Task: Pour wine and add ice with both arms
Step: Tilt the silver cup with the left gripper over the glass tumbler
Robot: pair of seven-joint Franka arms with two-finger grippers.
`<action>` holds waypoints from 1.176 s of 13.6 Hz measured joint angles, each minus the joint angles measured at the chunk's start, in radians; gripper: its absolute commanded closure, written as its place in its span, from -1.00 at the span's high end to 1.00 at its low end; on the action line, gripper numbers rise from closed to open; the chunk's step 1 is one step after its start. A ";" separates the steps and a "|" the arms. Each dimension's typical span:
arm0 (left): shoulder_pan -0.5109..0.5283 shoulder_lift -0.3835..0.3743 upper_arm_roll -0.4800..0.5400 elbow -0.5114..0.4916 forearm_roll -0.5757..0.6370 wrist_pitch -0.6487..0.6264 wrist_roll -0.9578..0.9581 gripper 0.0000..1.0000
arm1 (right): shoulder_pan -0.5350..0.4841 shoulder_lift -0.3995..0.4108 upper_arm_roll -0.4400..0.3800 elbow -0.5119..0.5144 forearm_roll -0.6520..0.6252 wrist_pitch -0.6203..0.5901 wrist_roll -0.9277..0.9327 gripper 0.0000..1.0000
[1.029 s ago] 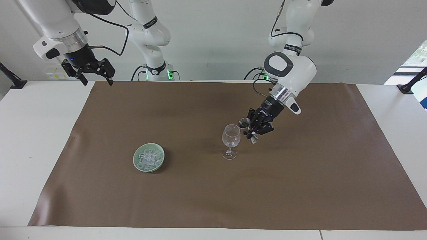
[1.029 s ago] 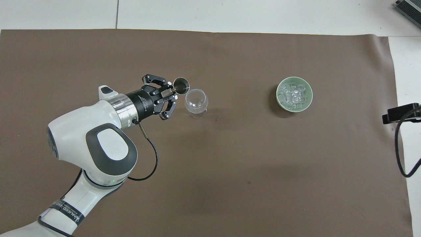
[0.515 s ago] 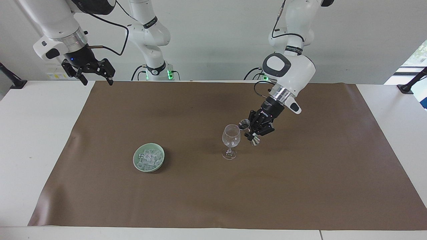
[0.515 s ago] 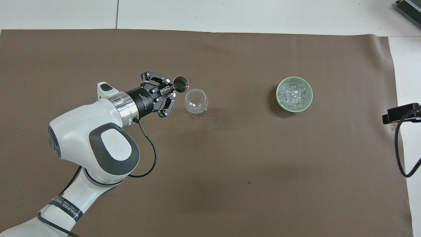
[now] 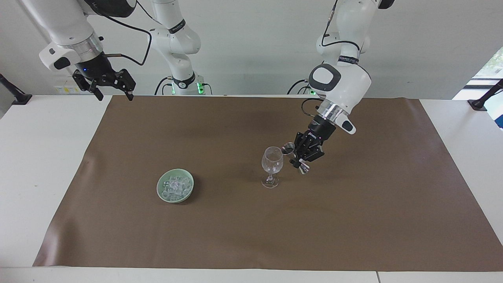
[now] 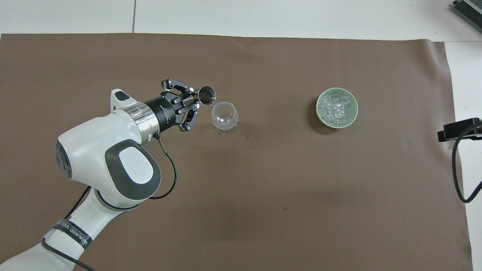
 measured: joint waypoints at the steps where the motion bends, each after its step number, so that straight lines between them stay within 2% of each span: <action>1: -0.001 0.000 0.000 0.000 0.007 0.003 0.000 -1.00 | 0.000 0.000 0.000 0.000 0.000 0.000 0.000 1.00; 16: -0.013 0.007 -0.002 -0.001 0.160 0.033 0.000 -1.00 | 0.000 0.000 0.000 0.000 0.000 0.000 0.000 1.00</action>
